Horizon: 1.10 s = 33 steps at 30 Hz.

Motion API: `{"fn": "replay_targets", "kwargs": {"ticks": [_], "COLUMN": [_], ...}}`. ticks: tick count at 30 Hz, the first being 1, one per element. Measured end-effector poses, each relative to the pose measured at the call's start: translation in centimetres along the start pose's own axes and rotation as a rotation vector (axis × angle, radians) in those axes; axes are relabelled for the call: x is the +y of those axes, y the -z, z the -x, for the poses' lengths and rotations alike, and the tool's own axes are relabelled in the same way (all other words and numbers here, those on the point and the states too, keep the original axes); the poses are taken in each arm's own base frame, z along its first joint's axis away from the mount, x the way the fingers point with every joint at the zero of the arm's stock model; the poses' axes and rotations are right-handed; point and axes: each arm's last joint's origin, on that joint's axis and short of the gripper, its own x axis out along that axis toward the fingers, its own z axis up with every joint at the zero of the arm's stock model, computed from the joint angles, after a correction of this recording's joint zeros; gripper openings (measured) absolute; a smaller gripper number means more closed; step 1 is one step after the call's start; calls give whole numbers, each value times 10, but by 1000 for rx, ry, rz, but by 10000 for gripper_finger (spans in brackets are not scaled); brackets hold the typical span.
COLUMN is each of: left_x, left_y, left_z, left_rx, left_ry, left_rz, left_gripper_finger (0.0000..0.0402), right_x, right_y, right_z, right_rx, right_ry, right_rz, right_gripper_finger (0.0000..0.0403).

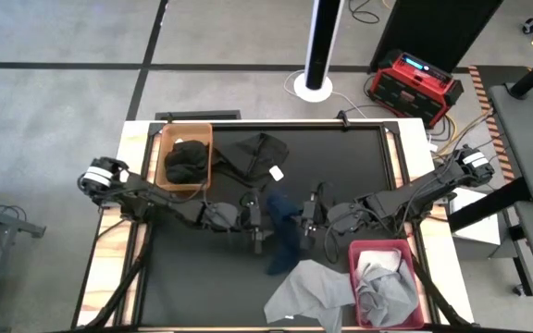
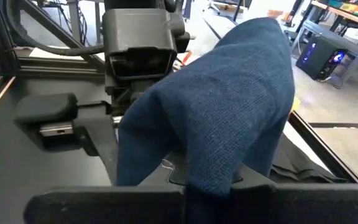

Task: Sort towels by color in basket
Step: Put the dark blue towel into the orange bin

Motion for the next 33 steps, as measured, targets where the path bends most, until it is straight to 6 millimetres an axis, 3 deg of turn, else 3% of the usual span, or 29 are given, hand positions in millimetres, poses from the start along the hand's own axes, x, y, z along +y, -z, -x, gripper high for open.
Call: {"fn": "replay_targets", "kwargs": {"ticks": [6, 14, 19, 23, 27, 33], "left_x": [1, 2, 0, 3, 8, 15], "left_y": [-6, -9, -23, -35, -47, -67], "left_z": [0, 6, 16, 30, 46, 71], "left_rx": [-18, -27, -77, -118, -151, -197], "left_ry": [-3, 1, 15, 18, 28, 38], "left_rz": [8, 29, 35, 42, 67, 100], "left_gripper_finger": [17, 3, 2, 1, 1, 0], "right_x": [0, -3, -7, -8, -12, -21], "right_y": [0, -2, 0, -1, -7, -17], "right_z": [0, 1, 3, 4, 9, 24], "right_rx": [-1, -7, 10, 8, -14, -12], "right_ry": [8, 50, 163, 156, 150, 151], "right_rz": [0, -22, -58, -75, -120, -156], "right_gripper_finger": [9, 9, 9, 12, 39, 115]}}
